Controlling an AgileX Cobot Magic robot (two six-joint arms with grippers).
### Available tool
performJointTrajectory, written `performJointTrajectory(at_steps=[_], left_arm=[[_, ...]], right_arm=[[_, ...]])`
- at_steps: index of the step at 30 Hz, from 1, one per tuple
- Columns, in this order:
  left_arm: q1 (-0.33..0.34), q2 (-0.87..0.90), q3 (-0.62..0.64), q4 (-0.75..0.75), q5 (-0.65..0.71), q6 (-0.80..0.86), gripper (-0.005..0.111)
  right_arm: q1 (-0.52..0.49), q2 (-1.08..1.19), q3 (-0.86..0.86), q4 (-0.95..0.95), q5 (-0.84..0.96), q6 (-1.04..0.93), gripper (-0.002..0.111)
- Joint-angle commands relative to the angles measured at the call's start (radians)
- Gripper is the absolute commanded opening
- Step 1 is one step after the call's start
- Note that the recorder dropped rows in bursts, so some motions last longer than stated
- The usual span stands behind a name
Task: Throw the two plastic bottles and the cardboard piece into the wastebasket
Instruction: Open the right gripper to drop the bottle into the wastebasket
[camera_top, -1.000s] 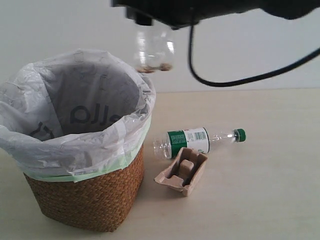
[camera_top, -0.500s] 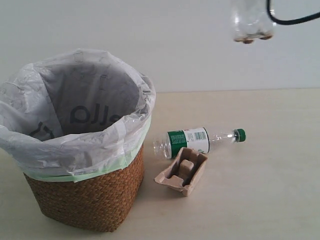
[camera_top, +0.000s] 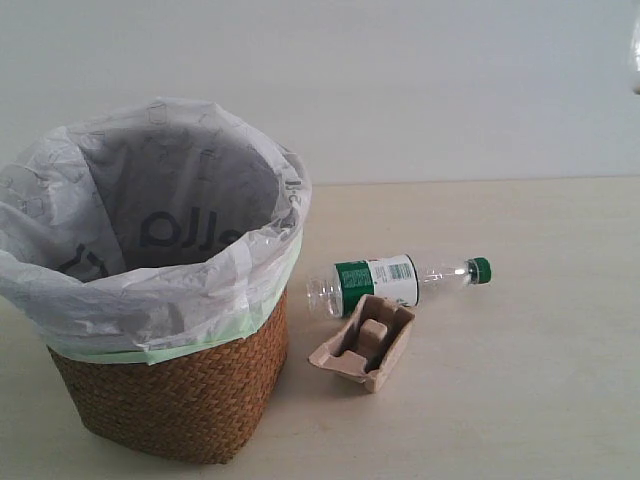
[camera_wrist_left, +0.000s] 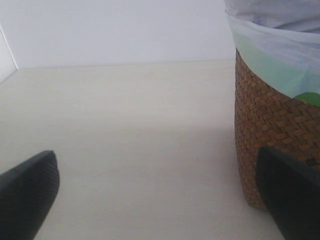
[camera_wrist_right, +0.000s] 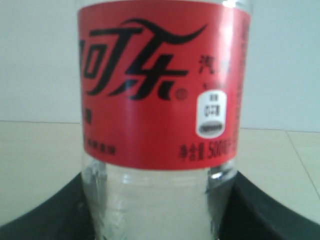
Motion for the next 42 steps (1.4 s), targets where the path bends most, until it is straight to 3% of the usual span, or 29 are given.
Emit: performJointTrajectory(at_steps=[1,7,9,11,13,15,20,27,30,37,42], left_arm=[[-0.006,-0.003,-0.004,-0.002,-0.008,-0.009,0.108],[-0.006,-0.003,-0.004,-0.002,-0.008,-0.009,0.108],[-0.006,-0.003,-0.004,-0.002,-0.008,-0.009,0.108],[-0.006,-0.003,-0.004,-0.002,-0.008,-0.009,0.108],[-0.006,-0.003,-0.004,-0.002,-0.008,-0.009,0.108],[-0.006,-0.003,-0.004,-0.002,-0.008,-0.009,0.108],[-0.006,-0.003,-0.004,-0.002,-0.008,-0.009,0.108],[-0.006,-0.003,-0.004,-0.002,-0.008,-0.009,0.108],[-0.006,-0.003,-0.004,-0.002,-0.008,-0.009,0.108],[-0.006,-0.003,-0.004,-0.002,-0.008,-0.009,0.108],[-0.006,-0.003,-0.004,-0.002,-0.008,-0.009,0.108]], right_arm=[[0.109,0.061,0.003,0.128,-0.088,-0.047,0.0],[0.429,0.192,-0.048,0.407,-0.421,-0.213,0.0],[0.511,0.238,-0.128,0.466,-0.448,-0.266,0.006],[0.558,0.277,-0.222,0.492,-0.423,-0.273,0.024],[0.564,0.301,-0.326,0.51,-0.34,-0.267,0.059],[0.55,0.315,-0.41,0.474,-0.215,-0.19,0.081],[0.479,0.315,-0.459,0.247,0.052,-0.044,0.061],[0.397,0.315,-0.459,0.011,0.312,-0.031,0.061],[0.343,0.315,-0.437,-0.001,0.379,-0.04,0.061],[0.246,0.315,-0.269,0.003,0.386,-0.091,0.06],[0.207,0.315,-0.09,0.015,0.307,-0.087,0.043]])
